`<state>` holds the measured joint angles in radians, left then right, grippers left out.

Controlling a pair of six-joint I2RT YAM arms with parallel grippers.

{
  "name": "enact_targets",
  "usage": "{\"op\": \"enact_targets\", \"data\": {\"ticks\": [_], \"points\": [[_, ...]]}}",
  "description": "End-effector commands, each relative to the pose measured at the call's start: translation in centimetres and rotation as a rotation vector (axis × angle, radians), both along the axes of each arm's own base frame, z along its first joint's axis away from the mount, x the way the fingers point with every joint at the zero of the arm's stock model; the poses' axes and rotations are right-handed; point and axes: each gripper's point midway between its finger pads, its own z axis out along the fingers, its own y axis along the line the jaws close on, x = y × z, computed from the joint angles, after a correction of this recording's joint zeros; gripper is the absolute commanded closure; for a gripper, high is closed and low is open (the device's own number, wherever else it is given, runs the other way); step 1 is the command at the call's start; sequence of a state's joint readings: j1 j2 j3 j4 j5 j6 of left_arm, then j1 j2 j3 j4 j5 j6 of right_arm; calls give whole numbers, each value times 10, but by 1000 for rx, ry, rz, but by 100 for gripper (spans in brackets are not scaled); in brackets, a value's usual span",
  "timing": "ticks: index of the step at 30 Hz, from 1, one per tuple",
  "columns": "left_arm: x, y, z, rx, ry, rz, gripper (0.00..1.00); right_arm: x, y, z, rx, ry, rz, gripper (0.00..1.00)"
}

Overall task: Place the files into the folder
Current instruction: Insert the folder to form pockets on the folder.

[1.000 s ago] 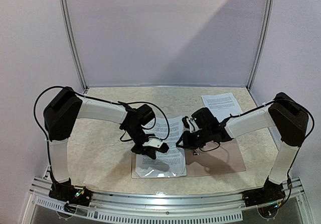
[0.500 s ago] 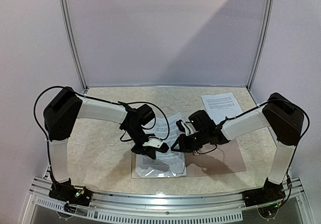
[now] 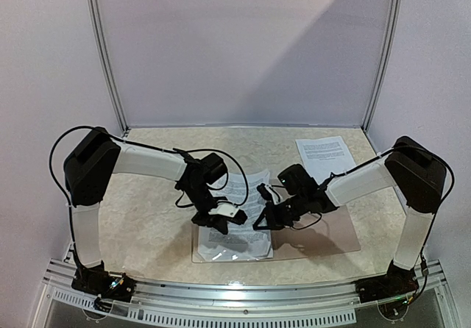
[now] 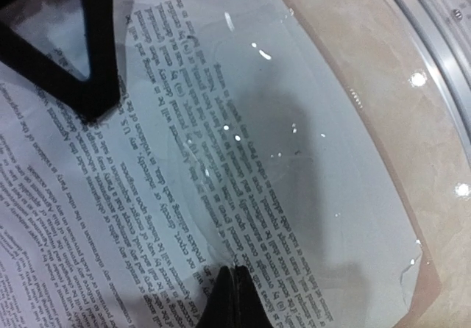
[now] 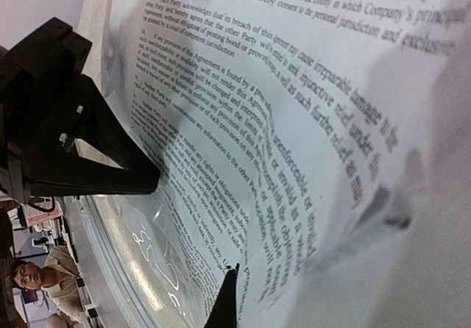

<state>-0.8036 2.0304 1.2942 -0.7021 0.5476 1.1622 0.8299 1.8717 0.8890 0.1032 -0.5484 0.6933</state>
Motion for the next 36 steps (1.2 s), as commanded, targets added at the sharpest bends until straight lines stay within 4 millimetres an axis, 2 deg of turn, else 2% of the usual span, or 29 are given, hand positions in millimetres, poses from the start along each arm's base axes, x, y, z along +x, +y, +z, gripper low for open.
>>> {"op": "enact_targets", "data": {"ticks": [1, 5, 9, 16, 19, 27, 29, 32, 36], "points": [[-6, 1, 17, -6, 8, -26, 100, -12, -20, 1, -60, 6, 89, 100], [-11, -2, 28, -32, 39, -33, 100, -19, -24, 2, -63, -4, 155, 100], [-10, -3, 29, -32, 29, -33, 100, -23, -25, 6, -51, -48, 224, 100], [-12, -9, 28, -48, 21, -39, 100, -10, -7, 14, 11, -142, 286, 100], [-15, -10, 24, -47, 12, -47, 100, -6, -1, 9, 18, -145, 295, 100], [-16, -9, 17, -39, 9, -47, 100, -6, -1, -2, 33, -121, 259, 100], [-16, -9, 18, -40, 9, -46, 100, -5, 0, -5, 34, -105, 234, 95], [-16, -8, 16, -36, 9, -44, 100, -8, -4, -10, 17, -59, 198, 82], [-16, -6, 14, -31, 8, -35, 100, -17, -11, -15, -9, 33, 169, 78]]}}
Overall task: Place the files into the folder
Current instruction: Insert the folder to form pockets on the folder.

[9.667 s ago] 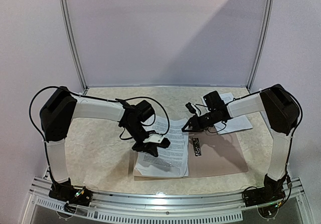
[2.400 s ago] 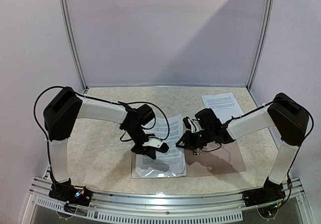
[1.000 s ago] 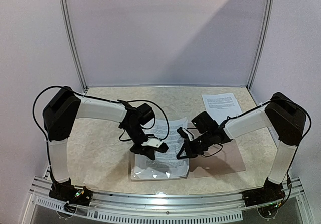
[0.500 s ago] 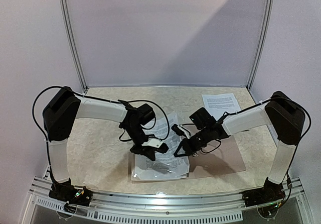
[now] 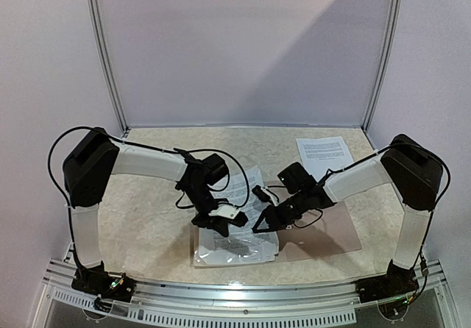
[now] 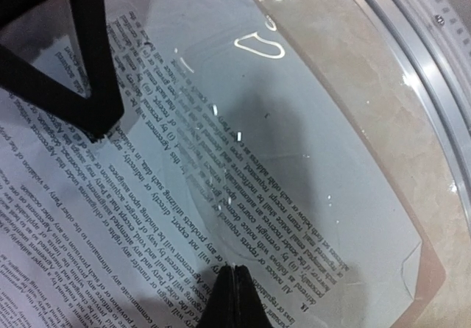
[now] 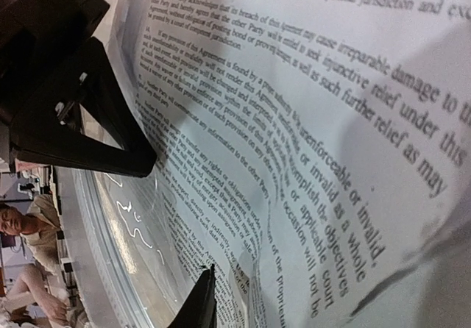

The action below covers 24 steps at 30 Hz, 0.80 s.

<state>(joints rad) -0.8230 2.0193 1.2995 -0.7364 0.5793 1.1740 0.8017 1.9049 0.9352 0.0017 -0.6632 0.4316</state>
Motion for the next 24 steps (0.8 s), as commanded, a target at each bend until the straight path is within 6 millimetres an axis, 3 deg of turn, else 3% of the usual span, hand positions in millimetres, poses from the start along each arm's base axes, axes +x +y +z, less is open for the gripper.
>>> {"op": "enact_targets", "data": {"ticks": [1, 9, 17, 24], "points": [[-3, -2, 6, -19, -21, -1, 100, -13, -9, -12, -37, 125, -42, 78], [-1, -3, 8, -27, -22, 13, 100, -31, -11, -1, -18, 278, -70, 77], [0, -4, 10, -35, -22, 18, 100, -36, -3, 4, 32, 346, -109, 99], [-2, -6, 12, -50, -5, 15, 100, -29, 4, 5, 75, 346, -166, 100]]}}
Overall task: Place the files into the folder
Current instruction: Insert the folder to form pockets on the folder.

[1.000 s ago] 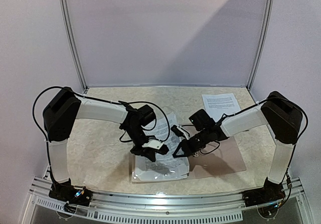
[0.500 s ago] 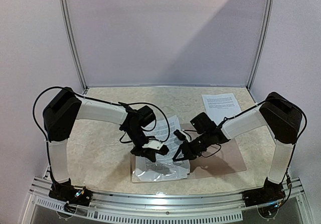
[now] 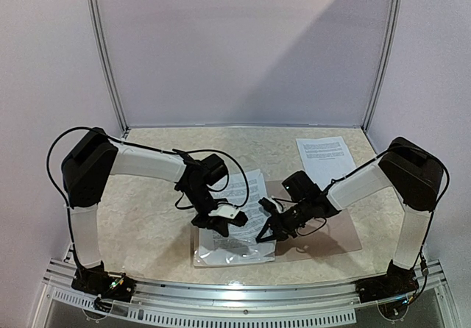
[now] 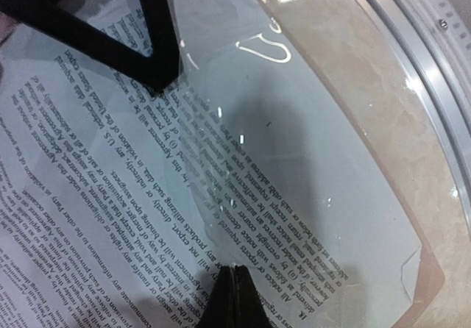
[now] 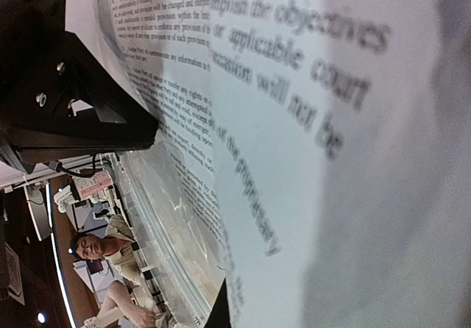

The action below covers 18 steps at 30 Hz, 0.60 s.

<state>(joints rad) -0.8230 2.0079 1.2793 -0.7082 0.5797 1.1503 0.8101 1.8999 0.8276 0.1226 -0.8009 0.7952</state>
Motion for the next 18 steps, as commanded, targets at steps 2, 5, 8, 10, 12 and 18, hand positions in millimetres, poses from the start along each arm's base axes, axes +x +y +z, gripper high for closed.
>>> {"op": "enact_targets", "data": {"ticks": [2, 5, 8, 10, 12, 18], "points": [[-2, -7, 12, -47, -3, -6, 100, 4, 10, 9, 56, 2, -51, 100], [-2, -6, 12, -46, -4, -3, 100, 3, 9, 11, 62, 17, -67, 100], [-1, -6, 12, -46, -6, -4, 100, -3, 13, 12, 67, 29, -55, 100], [0, -6, 13, -46, -9, -4, 100, -10, 17, 12, 73, 40, -34, 100], [0, -5, 13, -44, -11, -4, 100, -14, 18, 11, 77, 47, -17, 100], [1, -2, 10, -31, -11, -3, 100, -28, 7, 0, 17, 76, 58, 100]]}}
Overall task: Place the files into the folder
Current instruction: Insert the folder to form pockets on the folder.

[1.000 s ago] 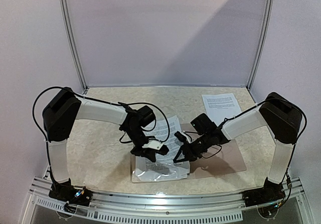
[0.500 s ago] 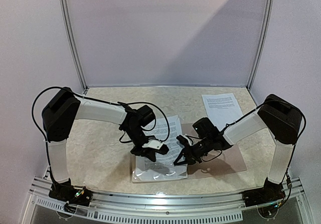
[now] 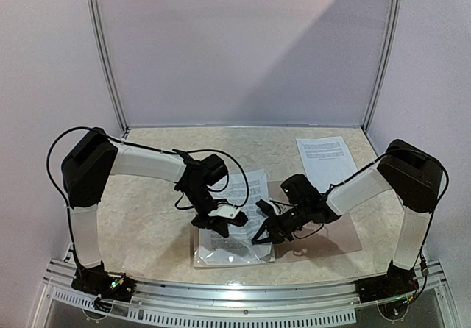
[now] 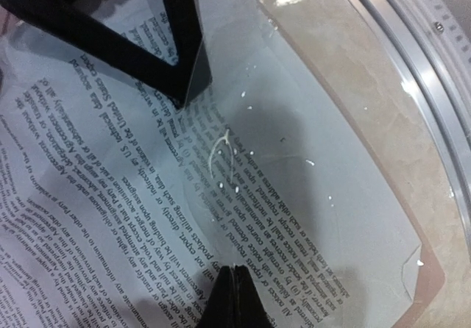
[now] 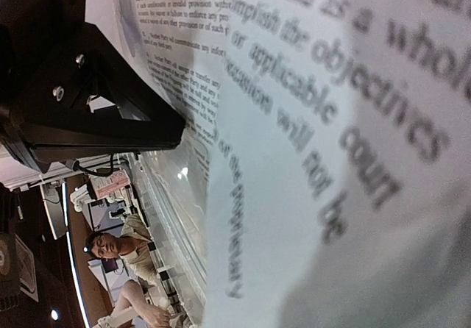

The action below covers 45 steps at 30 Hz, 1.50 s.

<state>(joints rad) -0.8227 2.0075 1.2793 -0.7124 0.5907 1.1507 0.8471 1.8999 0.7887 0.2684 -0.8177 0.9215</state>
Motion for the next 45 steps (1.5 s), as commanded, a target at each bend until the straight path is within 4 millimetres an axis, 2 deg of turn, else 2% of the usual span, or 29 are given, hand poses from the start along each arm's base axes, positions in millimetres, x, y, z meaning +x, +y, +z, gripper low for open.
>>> {"op": "enact_targets", "data": {"ticks": [1, 10, 23, 25, 29, 35, 39, 41, 45], "points": [[3, -1, 9, -26, -21, -2, 100, -20, -8, -10, -47, 26, 99, 100], [3, -2, 10, -31, -14, 3, 100, -16, -2, -4, -42, -14, 152, 100], [2, -5, 8, -38, -3, -3, 100, -12, -2, -14, -76, -9, 149, 99], [2, -3, 7, -31, -8, -6, 100, -9, -6, -16, -118, -18, 140, 91], [2, 3, 5, -14, -11, -6, 100, 6, -12, -6, -202, -102, 129, 68], [3, 7, 1, 6, -13, -9, 100, 27, -42, 4, -393, -169, 73, 46], [4, 8, -2, 15, -20, -9, 100, 44, -67, 17, -522, -227, 27, 38], [4, 10, -3, 24, -17, -11, 100, 57, -77, 34, -548, -281, -4, 36], [4, 10, -4, 42, 0, -12, 100, 99, -114, 66, -593, -372, -137, 33]]}}
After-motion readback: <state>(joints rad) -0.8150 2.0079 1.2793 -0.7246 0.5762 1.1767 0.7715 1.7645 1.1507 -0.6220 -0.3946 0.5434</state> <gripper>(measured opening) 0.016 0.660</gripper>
